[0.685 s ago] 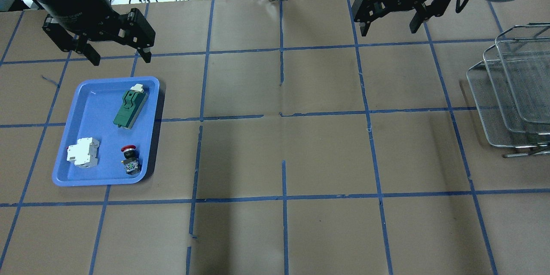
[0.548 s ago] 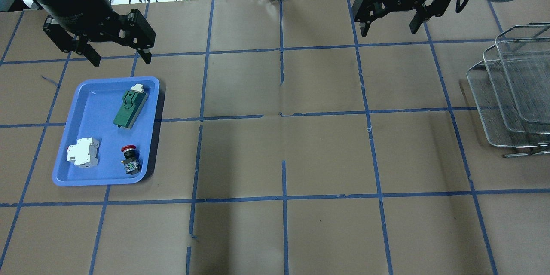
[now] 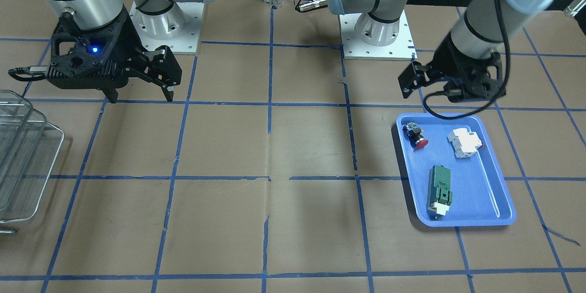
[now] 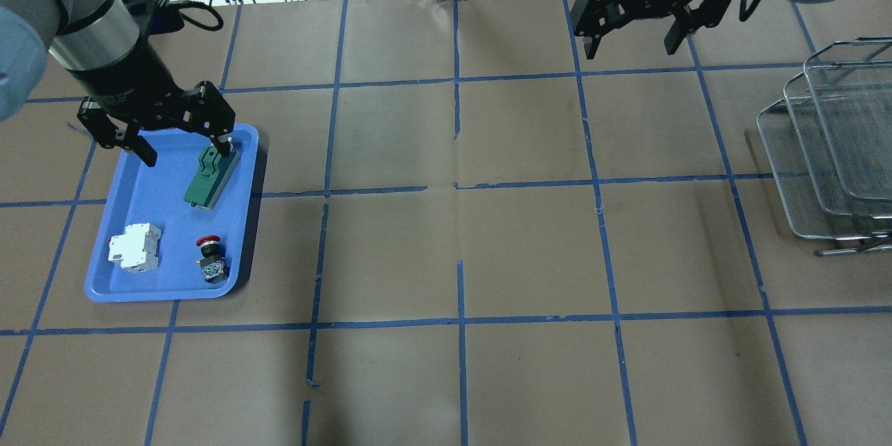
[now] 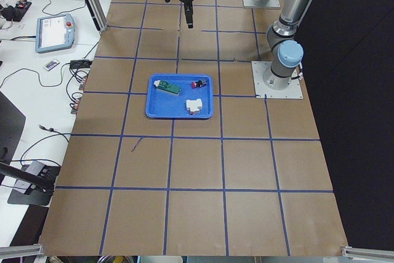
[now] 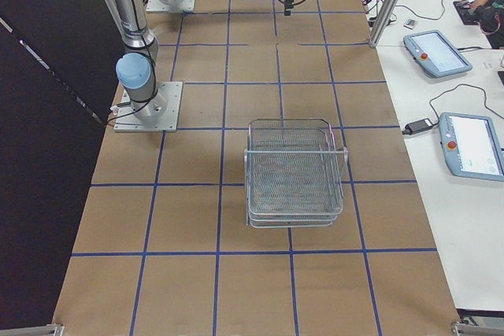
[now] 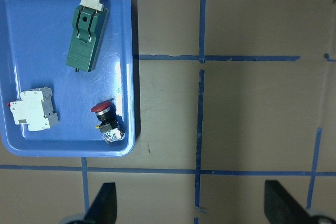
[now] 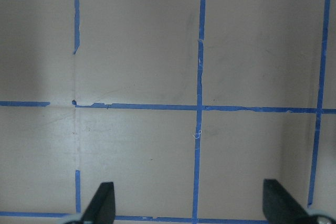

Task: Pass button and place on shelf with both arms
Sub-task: 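Move the left gripper down over the red push button in the tray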

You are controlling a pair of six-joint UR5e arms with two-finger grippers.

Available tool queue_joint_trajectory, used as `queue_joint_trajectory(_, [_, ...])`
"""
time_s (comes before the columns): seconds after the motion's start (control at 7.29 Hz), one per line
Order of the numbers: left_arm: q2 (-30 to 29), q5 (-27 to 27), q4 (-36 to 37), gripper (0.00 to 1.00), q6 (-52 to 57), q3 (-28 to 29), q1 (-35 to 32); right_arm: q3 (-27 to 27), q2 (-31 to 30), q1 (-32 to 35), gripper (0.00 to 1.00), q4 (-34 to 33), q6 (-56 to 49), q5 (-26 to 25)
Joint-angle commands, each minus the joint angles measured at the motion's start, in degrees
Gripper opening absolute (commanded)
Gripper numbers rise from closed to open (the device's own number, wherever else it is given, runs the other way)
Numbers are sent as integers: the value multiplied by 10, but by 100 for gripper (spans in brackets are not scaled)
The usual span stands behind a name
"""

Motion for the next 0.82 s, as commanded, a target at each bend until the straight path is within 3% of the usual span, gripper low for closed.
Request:
queue_joint_trajectory(0.0, [-23, -6, 137, 100, 89, -109, 88, 0, 0, 0, 100, 0, 0, 0])
queue_joint_trajectory(0.14, [-48, -3, 250, 100, 96, -162, 93, 0, 0, 0, 100, 0, 0, 0])
queue_joint_trajectory(0.27, [-64, 0, 299, 100, 92, -193, 94, 1, 0, 0, 100, 0, 0, 0])
queue_joint_trajectory(0.69, [-91, -4, 326, 98, 96, -220, 120, 2, 0, 0, 100, 0, 0, 0])
